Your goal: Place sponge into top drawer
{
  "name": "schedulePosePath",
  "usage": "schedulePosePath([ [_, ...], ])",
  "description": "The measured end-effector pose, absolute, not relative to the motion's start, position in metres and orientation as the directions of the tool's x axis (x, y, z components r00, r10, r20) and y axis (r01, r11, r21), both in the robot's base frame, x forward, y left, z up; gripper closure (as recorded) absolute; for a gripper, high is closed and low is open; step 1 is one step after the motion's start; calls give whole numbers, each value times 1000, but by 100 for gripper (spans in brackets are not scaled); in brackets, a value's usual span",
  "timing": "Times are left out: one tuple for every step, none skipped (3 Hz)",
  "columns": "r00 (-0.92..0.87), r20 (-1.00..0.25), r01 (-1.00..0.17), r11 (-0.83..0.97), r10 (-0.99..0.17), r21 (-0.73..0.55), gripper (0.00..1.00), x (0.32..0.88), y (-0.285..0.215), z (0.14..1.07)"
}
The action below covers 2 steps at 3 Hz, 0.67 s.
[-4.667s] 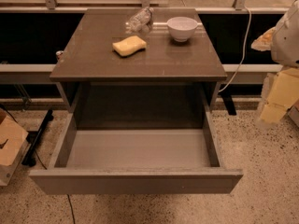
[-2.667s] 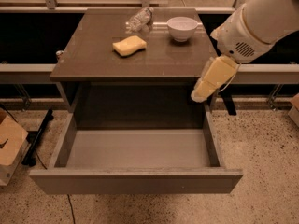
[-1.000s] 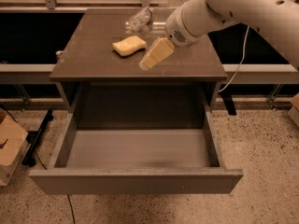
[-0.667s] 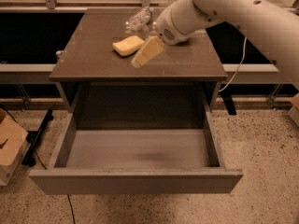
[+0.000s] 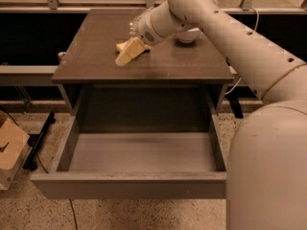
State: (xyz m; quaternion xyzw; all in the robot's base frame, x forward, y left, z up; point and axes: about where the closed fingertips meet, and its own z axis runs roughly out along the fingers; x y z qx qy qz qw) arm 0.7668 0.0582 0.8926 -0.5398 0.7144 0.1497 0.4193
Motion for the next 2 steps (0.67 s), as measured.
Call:
schedulePosePath([
  [-99,-800,-897,402,-591,-186,0,805,83,871],
  [-137,-822,-887,437,-553,-146,0,826,91,858],
])
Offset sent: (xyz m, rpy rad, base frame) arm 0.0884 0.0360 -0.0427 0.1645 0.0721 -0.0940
